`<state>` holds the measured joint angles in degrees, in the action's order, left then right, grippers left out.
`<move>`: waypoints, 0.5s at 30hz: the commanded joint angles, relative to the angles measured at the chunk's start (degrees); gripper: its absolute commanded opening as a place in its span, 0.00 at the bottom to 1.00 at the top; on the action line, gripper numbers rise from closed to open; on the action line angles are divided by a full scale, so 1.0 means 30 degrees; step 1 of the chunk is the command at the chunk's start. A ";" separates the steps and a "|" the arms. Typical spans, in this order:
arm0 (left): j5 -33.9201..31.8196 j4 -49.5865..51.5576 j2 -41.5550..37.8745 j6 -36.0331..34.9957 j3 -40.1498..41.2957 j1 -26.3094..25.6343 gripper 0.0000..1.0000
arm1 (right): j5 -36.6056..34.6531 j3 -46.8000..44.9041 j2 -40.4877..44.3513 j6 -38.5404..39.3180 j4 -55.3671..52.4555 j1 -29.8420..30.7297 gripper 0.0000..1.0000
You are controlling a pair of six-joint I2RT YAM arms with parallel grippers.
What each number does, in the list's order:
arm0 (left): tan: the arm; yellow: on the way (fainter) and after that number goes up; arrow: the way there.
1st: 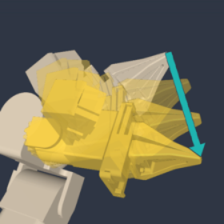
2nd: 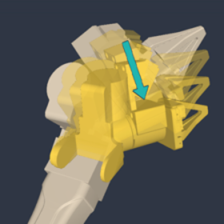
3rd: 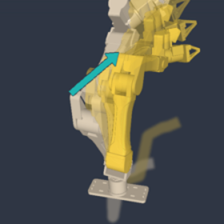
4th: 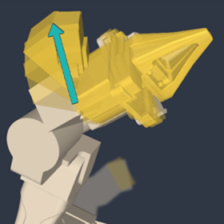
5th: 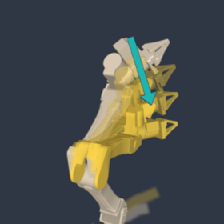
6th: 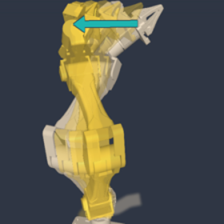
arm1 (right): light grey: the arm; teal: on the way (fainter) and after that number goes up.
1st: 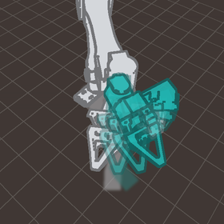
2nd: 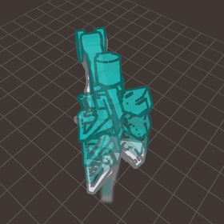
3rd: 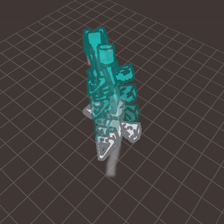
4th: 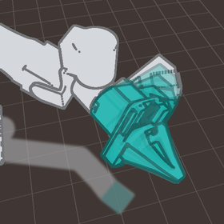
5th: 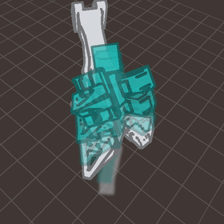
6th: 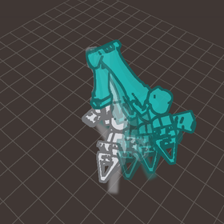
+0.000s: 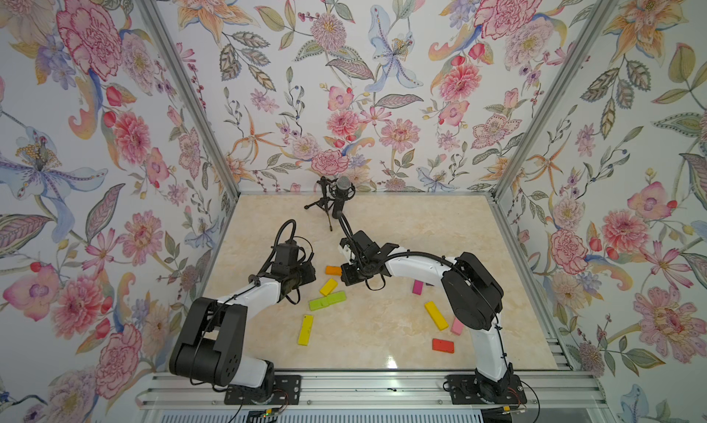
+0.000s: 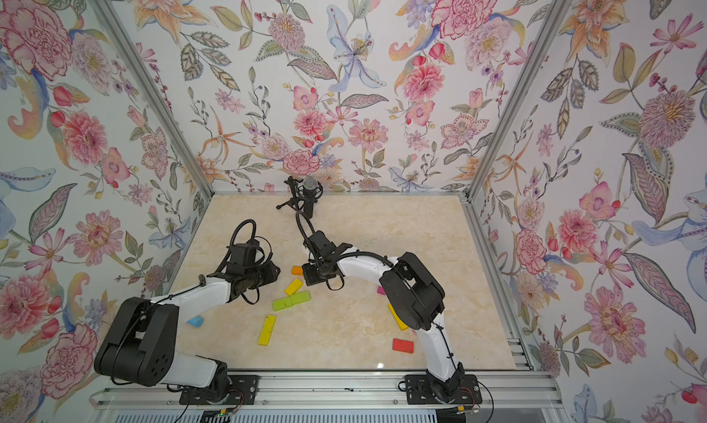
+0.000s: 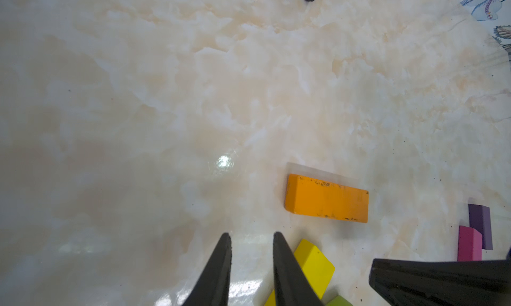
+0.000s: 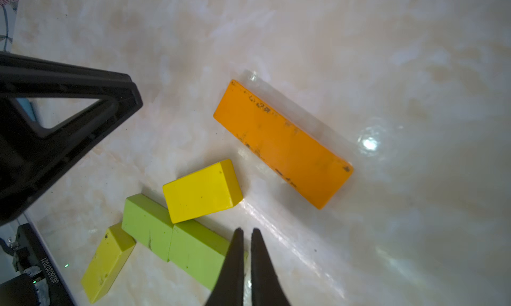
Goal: Assemble the letter p with building blocks
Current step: Adjust the building block at the center of the board, then assemble the building block at the center of the board.
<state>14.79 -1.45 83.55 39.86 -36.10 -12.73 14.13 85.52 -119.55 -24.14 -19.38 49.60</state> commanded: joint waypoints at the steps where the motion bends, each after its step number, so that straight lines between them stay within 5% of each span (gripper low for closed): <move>1: 0.0254 0.0437 -0.0230 -0.0307 0.0529 0.0159 0.28 | 0.0239 0.0594 -0.0552 -0.0365 -0.0075 0.0294 0.09; 15: 0.1000 0.0018 0.0084 -0.0479 0.0957 0.0175 0.27 | 0.0272 0.0197 -0.0998 -0.0421 -0.0074 0.0578 0.08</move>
<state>16.91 -1.17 83.57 39.66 -34.02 -12.73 14.55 85.82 -120.29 -24.51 -19.33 51.24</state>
